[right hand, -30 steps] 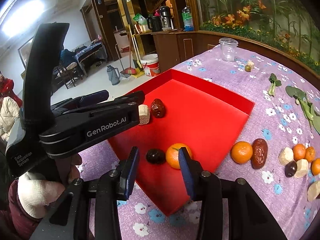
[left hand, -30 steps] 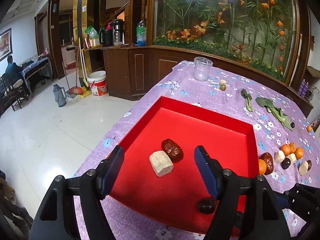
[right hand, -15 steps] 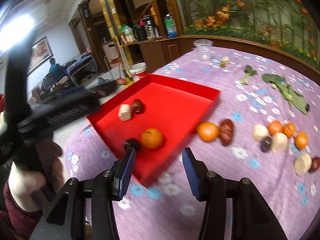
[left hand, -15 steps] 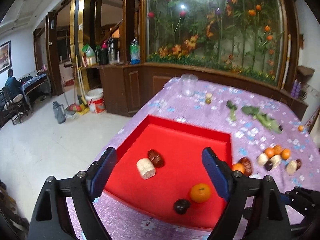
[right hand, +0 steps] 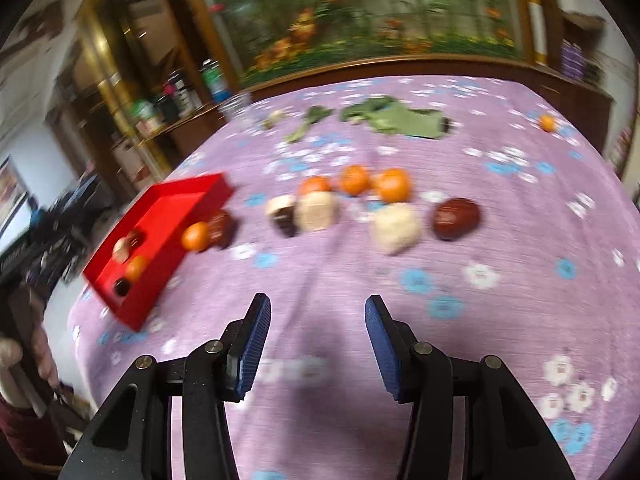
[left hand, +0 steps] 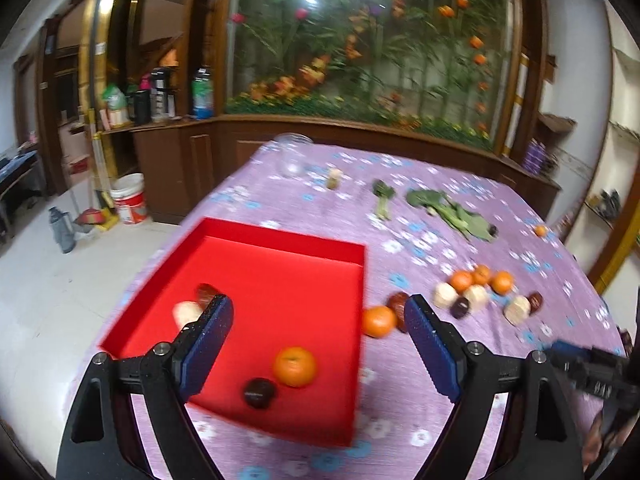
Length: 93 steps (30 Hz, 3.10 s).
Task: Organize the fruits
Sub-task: 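Withdraw both tools from the tray back over the fruits, then grasp a red date with the left tool while the right tool grasps a beige root chunk, then carry the date and root chunk into the red tray and open both tools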
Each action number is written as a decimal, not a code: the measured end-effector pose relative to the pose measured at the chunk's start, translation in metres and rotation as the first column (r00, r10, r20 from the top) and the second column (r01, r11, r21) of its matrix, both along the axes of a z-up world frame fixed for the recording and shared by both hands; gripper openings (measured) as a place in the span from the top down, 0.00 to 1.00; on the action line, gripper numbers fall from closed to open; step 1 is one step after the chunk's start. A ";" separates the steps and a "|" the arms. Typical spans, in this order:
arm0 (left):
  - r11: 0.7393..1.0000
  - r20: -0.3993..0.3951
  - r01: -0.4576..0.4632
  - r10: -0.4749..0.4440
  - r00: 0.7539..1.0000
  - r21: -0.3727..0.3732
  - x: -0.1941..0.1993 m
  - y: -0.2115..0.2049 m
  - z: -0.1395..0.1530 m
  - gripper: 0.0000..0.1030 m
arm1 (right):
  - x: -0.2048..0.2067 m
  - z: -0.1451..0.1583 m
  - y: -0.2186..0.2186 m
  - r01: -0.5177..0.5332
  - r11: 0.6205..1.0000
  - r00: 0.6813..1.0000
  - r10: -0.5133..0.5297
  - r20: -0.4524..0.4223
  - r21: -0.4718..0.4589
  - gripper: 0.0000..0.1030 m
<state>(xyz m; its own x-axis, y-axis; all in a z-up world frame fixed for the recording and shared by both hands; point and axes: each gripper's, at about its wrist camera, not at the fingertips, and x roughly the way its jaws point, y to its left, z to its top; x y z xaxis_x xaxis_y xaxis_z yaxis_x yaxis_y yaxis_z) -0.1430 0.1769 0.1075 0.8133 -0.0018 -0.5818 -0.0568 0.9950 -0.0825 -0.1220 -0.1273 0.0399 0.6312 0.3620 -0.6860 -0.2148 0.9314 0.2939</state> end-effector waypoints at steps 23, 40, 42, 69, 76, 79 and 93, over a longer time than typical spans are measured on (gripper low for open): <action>0.966 -0.180 0.259 -0.255 0.950 0.000 0.081 -0.072 -0.055 0.34 | 0.080 -0.017 -0.001 0.009 0.998 0.999 -0.011 -0.034 -0.069 0.48; 0.920 -0.221 0.387 -0.390 0.894 -0.058 0.096 -0.094 -0.052 0.35 | 0.091 -0.023 -0.011 0.020 1.000 0.999 -0.020 -0.047 -0.001 0.48; 0.930 -0.246 0.366 -0.361 0.900 -0.026 0.103 -0.097 -0.059 0.35 | 0.093 -0.025 -0.011 0.020 1.000 0.998 -0.019 -0.057 0.002 0.48; 0.953 -0.272 0.298 -0.302 0.914 -0.056 0.101 -0.098 -0.085 0.72 | 0.091 -0.026 -0.004 0.025 0.998 0.999 -0.026 -0.023 -0.058 0.56; 0.965 -0.190 0.230 -0.251 0.949 -0.128 0.077 -0.058 -0.055 0.72 | 0.074 -0.005 0.003 0.017 0.999 1.000 -0.017 0.011 -0.027 0.56; 0.971 -0.158 0.192 -0.215 0.964 -0.145 0.066 -0.037 -0.043 0.72 | 0.066 0.006 0.014 -0.009 1.000 1.000 0.010 0.026 -0.026 0.56; 0.982 -0.089 -0.094 0.080 0.993 -0.165 0.030 0.086 -0.032 0.72 | 0.051 0.030 0.126 -0.231 0.972 0.972 0.233 0.037 -0.046 0.55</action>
<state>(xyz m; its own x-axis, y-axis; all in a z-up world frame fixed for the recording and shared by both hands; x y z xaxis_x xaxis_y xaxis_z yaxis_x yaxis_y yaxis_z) -0.1127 0.2631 0.0754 0.7642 -0.0367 -0.6439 -0.1562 0.9581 -0.2400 -0.0709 -0.0014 0.0697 0.5615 0.4743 -0.6781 -0.4380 0.8656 0.2427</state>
